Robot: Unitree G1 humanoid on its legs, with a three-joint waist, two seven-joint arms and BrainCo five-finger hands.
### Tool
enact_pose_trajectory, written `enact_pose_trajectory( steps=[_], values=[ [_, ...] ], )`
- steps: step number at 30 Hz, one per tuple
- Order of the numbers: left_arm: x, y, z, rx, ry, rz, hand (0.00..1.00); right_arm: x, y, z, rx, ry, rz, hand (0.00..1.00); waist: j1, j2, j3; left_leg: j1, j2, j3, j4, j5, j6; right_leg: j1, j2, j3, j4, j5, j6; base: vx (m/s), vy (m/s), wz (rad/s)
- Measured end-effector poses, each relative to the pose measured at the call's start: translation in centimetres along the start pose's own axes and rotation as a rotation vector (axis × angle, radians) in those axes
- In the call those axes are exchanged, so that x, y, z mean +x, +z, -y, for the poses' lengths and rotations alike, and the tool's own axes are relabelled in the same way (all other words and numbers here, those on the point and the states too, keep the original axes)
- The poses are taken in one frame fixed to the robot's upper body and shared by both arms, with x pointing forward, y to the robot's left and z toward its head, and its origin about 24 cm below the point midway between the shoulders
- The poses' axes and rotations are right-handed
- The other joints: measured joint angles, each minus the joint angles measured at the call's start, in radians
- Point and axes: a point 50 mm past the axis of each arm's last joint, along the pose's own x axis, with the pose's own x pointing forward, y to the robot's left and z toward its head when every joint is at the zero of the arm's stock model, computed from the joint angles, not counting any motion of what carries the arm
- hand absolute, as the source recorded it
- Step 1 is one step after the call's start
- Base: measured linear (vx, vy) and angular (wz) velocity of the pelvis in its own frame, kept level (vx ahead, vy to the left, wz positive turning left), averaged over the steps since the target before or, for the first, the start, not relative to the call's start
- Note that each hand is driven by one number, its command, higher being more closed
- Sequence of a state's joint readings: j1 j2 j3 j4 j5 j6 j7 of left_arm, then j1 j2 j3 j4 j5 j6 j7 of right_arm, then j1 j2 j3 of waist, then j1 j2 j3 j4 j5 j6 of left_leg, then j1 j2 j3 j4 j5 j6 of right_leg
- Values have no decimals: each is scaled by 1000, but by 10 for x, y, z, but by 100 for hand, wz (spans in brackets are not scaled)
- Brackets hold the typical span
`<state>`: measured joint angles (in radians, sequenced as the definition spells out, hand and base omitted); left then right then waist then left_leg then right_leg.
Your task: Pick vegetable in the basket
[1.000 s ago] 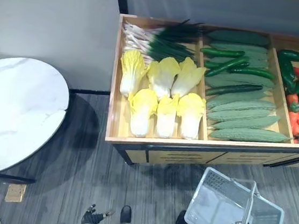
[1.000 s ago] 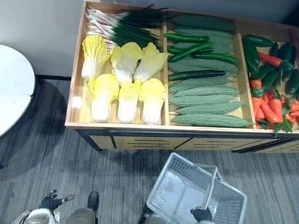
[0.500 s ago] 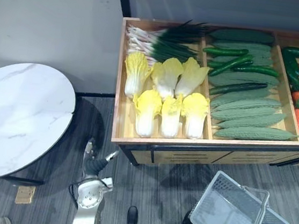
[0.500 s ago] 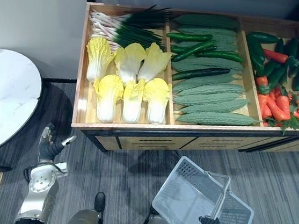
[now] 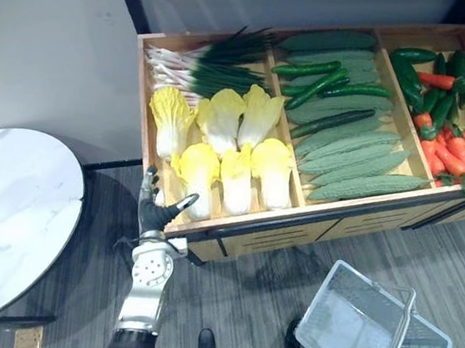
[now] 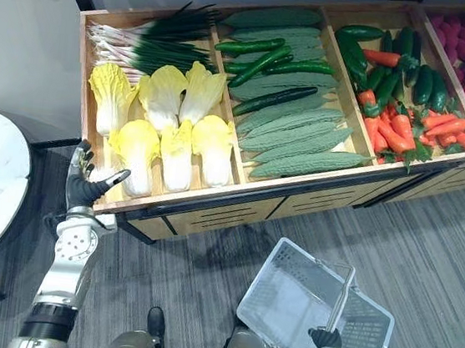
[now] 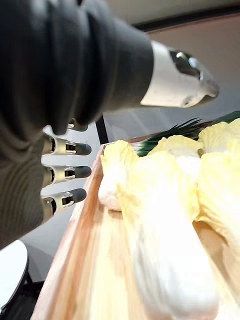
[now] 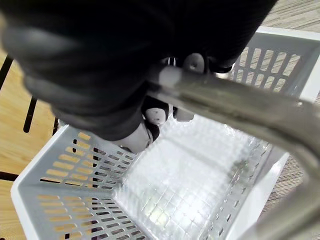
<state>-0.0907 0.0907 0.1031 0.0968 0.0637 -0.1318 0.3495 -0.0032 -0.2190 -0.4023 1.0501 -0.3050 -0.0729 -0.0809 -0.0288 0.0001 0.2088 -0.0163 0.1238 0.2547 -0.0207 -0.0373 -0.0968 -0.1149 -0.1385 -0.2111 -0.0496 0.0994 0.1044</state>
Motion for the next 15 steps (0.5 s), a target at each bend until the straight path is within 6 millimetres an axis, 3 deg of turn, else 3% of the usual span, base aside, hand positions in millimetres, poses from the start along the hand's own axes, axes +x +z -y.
enact_pose_trajectory(
  steps=[7, 15],
  values=[
    [7, -6, 7, 11, 19, -35, 0, 1, 9, -4, -31, 13, 36, 100, -23, 4, 0, 0, 1, 16, 6, -7, -1, -7, 2, 19, 0, 2, -1, -2, -8, -7],
    [18, 6, 14, 94, 90, -4, 0, 2, 13, -5, -37, 16, 47, 100, -25, 5, 1, 0, 0, 33, 6, -8, -1, -21, 1, 30, 4, 4, -2, -2, -8, -6]
  ],
)
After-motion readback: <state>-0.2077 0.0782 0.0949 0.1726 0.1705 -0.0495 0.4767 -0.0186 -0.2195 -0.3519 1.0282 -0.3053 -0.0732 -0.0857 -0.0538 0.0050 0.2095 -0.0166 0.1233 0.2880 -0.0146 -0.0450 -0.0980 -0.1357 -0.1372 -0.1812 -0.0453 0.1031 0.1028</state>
